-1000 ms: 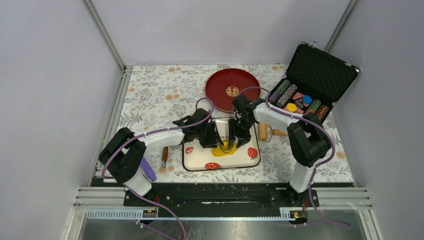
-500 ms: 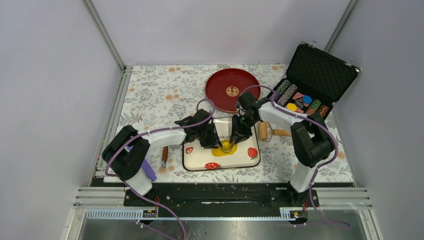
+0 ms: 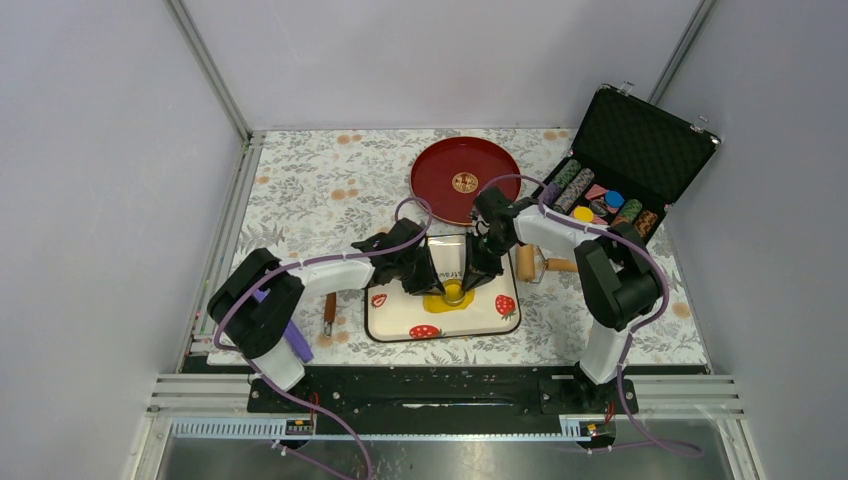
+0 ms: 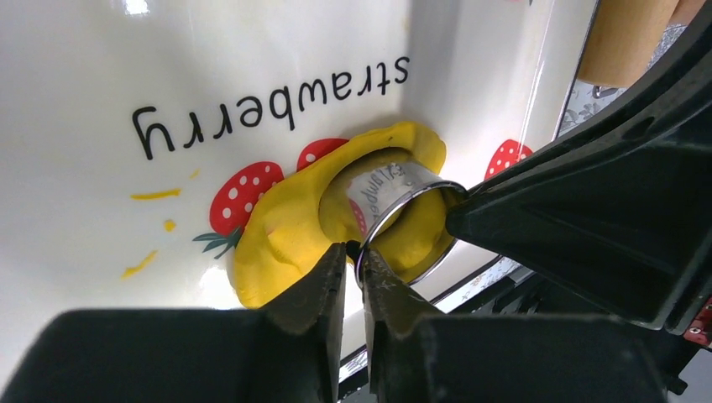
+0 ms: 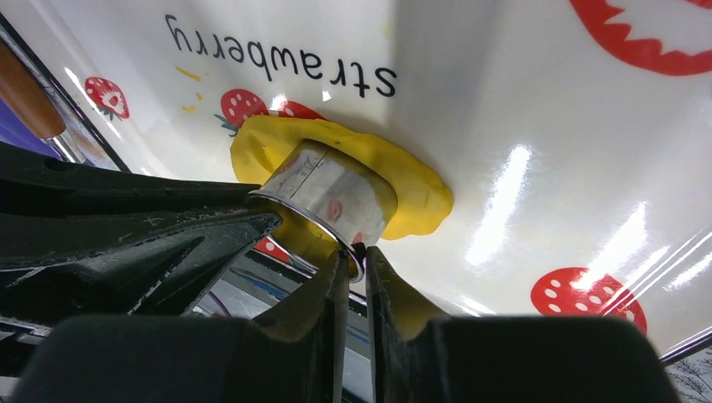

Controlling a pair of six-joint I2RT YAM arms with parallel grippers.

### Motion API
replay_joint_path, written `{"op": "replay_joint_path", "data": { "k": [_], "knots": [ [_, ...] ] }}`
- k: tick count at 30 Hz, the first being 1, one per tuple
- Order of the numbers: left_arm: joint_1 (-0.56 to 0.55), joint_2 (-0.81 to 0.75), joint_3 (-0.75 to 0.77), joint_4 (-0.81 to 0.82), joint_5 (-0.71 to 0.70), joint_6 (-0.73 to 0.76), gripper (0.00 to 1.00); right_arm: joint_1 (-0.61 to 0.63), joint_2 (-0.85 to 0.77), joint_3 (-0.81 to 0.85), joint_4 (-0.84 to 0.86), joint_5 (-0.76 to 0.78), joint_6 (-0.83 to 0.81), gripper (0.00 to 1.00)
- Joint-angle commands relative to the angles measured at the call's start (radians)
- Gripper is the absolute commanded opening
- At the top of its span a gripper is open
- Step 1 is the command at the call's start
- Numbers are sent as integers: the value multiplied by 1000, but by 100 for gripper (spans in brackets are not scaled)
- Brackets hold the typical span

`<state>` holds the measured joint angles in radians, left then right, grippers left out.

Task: Roll out the dumpling wrappers from the dough

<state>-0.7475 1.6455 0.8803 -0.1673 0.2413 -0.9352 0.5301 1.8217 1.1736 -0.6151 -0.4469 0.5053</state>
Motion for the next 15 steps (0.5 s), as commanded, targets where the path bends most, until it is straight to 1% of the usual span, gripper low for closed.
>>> {"op": "replay_joint_path", "data": {
  "k": [1,3,10,15],
  "knots": [
    [-1,13,0,29,4,2,9,1,16,-12,-7,-10,-25,17],
    [0,17,-3,28,3,1,0,0,20,-15,-7,-11,-29,14],
    [-3,31,-29,30,-13,-11,0,1,30,-34,8,-12,-36,1],
    [-12,45,-32,27,-18,-9,0,0,21,-70,22,23,-47,0]
  ]
}}
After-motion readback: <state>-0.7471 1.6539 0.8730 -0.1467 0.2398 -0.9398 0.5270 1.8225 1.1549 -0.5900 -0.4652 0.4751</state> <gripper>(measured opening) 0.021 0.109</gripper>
